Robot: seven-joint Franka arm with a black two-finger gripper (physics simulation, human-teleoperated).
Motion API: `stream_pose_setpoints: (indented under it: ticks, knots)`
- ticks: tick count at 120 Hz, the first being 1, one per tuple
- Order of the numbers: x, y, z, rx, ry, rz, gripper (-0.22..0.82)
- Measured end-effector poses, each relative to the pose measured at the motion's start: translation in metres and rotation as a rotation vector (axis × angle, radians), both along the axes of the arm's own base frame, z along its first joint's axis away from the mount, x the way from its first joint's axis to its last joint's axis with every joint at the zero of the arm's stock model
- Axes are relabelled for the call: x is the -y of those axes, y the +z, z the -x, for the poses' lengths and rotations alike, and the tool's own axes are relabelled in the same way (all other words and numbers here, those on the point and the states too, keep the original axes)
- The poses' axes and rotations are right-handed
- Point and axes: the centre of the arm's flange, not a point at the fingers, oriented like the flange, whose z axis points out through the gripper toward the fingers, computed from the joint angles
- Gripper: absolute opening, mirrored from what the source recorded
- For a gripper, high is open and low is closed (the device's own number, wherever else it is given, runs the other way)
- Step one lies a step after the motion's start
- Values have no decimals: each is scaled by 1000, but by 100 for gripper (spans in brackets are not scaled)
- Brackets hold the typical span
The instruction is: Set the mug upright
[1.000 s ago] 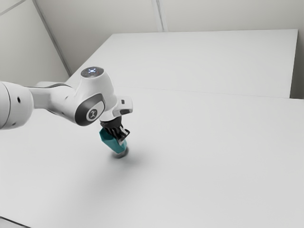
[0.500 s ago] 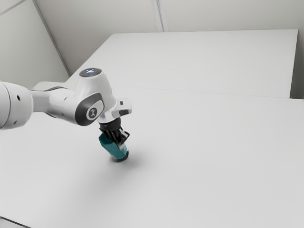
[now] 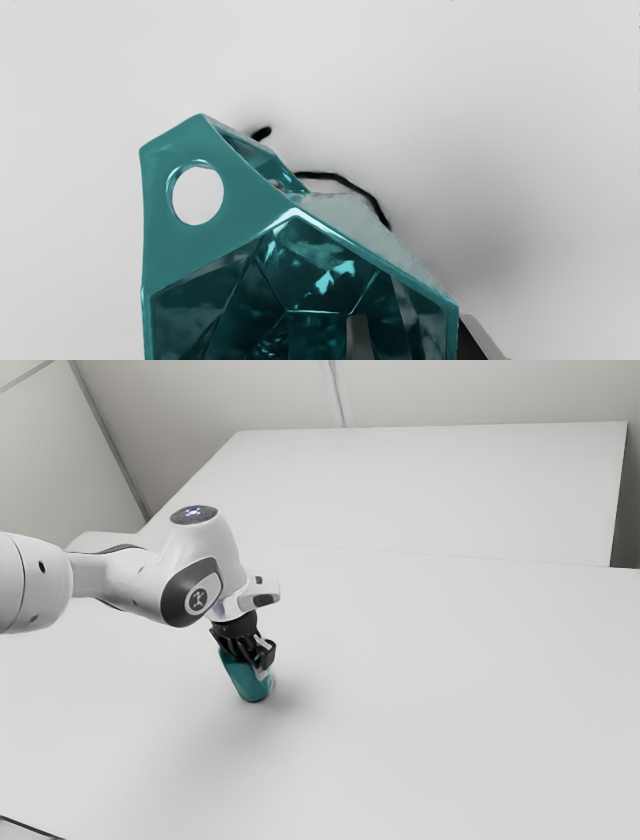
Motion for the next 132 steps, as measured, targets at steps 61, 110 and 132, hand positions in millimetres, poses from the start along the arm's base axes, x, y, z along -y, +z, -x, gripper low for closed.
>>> stream_pose_setpoints:
  ticks: [61,110,132]
  knots:
    - [-2,58,-5,89,-17,7,23]
    - [-28,192,-92,151,64,6,50]
    - [-88,217,-150,78,174,47,56]
